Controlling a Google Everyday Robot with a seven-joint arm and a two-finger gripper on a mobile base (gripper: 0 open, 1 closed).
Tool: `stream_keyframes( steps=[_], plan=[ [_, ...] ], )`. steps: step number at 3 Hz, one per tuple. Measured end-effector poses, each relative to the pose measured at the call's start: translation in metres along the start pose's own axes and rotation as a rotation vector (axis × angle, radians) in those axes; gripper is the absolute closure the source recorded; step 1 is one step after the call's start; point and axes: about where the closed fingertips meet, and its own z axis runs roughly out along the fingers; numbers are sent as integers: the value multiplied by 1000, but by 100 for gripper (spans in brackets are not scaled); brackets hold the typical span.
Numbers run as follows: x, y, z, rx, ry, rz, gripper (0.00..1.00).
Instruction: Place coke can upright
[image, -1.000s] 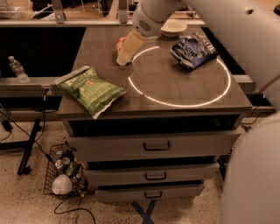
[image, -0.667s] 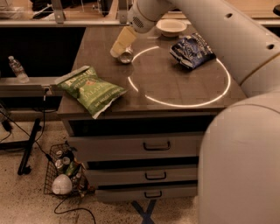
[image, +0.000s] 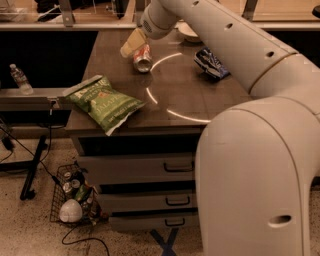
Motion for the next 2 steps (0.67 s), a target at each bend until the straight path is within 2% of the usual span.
stream_keyframes(
  steps=[2],
  plan=[
    [-5, -15, 46, 76, 45, 249, 0]
  ],
)
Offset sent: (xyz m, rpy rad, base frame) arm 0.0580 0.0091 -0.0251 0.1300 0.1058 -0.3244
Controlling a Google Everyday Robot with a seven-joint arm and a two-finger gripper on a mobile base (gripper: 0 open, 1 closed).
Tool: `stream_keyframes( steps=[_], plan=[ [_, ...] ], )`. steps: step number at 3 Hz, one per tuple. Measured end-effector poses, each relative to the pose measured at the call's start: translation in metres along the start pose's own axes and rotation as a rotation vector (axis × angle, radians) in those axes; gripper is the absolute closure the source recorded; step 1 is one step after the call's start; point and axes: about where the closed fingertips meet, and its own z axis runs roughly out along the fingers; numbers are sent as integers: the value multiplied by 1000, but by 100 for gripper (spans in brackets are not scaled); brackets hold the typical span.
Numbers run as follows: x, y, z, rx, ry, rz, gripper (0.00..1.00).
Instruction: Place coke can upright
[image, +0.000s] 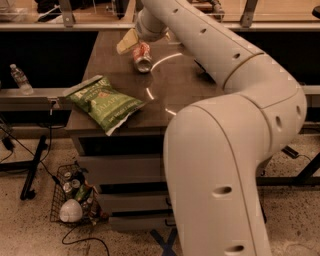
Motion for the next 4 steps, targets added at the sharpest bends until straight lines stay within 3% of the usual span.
stream_keyframes(
  steps=[2, 3, 4],
  plan=[
    [2, -7, 24, 68, 72, 84, 0],
    [9, -5, 35, 81, 123, 96, 0],
    [15, -1, 43, 84, 162, 95, 17]
  ],
)
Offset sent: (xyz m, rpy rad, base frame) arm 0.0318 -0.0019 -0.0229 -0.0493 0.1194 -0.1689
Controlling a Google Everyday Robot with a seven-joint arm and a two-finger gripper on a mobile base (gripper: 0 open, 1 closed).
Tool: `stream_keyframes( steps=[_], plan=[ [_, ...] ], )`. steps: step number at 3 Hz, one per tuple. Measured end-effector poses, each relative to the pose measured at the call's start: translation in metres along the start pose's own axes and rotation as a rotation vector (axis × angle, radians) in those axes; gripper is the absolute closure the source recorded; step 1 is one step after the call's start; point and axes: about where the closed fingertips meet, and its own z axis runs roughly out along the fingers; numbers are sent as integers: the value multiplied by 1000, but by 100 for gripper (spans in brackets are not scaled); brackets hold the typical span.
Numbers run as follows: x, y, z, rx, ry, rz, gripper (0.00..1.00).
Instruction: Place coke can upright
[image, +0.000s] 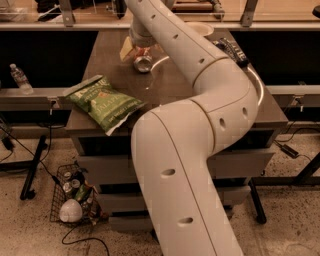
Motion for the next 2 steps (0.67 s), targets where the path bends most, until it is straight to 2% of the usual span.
stream_keyframes(
  steps=[2],
  plan=[
    [-5, 7, 0, -2, 9, -30, 62]
  ],
)
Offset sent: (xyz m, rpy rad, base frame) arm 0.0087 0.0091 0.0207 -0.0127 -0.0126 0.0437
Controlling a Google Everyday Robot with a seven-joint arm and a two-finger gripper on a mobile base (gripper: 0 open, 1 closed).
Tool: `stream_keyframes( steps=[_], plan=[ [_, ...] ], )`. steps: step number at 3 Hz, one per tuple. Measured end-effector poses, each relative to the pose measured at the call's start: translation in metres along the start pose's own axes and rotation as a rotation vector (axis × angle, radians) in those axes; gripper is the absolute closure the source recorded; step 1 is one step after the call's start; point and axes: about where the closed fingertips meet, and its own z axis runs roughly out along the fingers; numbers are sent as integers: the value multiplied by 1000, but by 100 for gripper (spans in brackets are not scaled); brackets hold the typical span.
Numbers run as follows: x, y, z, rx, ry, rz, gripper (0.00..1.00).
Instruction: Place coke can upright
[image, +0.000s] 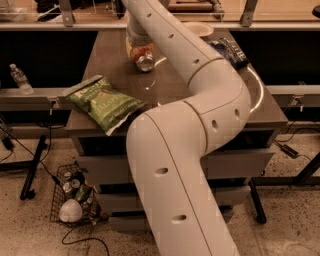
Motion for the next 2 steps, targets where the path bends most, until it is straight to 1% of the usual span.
stream_keyframes(
  steps=[1, 2],
  plan=[
    [-10, 0, -19, -24, -49, -49, 86],
    [-21, -1, -54, -62, -143, -147, 100]
  ],
)
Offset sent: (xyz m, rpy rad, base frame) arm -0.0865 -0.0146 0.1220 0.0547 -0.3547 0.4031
